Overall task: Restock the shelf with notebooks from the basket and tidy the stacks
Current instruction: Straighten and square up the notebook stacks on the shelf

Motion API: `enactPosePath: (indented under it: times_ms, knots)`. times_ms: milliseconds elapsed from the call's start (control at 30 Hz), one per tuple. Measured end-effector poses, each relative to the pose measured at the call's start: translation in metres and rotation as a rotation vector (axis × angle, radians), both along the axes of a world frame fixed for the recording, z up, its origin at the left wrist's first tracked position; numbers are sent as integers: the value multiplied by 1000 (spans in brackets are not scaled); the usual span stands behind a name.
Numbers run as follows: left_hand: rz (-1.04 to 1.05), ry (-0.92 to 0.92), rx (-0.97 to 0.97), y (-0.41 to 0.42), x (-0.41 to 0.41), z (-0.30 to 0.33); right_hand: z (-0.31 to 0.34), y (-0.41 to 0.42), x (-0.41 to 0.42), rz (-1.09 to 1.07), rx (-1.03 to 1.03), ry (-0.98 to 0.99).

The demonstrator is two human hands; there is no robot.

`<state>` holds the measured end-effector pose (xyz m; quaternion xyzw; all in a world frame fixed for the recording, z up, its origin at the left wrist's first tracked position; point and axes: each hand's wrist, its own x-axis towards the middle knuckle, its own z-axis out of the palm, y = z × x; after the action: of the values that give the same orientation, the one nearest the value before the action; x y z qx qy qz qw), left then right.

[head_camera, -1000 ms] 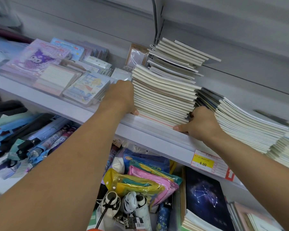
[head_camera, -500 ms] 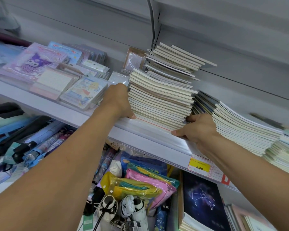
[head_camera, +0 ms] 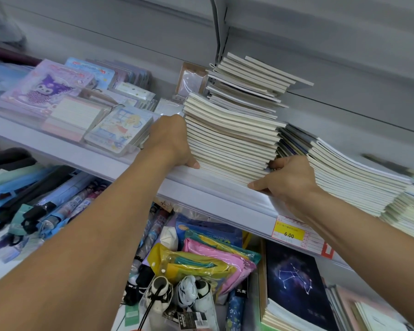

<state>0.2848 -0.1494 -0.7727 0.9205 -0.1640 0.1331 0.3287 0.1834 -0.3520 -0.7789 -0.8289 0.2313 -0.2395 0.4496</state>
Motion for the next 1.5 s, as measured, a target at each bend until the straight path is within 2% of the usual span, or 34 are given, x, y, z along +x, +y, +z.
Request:
enactPosePath:
  times_ms: [100, 200, 300, 500, 600, 733, 1033, 1100, 1367, 1500]
  knots:
    - [-2, -14, 55, -1, 0, 0, 3, -6, 2, 34, -115, 103]
    - [-6, 35, 27, -1, -3, 1, 7, -9, 7, 53, -168, 184]
    - [-15, 70, -21, -1, -3, 1, 7, 1, 5, 66, -157, 128]
    - [0, 58, -103, -2, 2, -1, 5, 14, -5, 48, 44, -50]
    - [3, 75, -155, -2, 5, -3, 4, 18, -9, 47, 23, -74]
    - [12, 34, -128, -2, 3, -4, 1, 13, -8, -18, -56, -76]
    - [48, 34, -141, 0, 5, -5, -8, -6, 3, -21, -174, -60]
    - [42, 45, -126, 0, 6, -4, -6, -7, 2, -9, -203, -34]
    - [-33, 106, -58, -4, 12, -7, 18, -4, -5, 60, -337, 277]
    - [-16, 53, -23, -7, 7, -5, 16, 7, 3, -49, -308, 218]
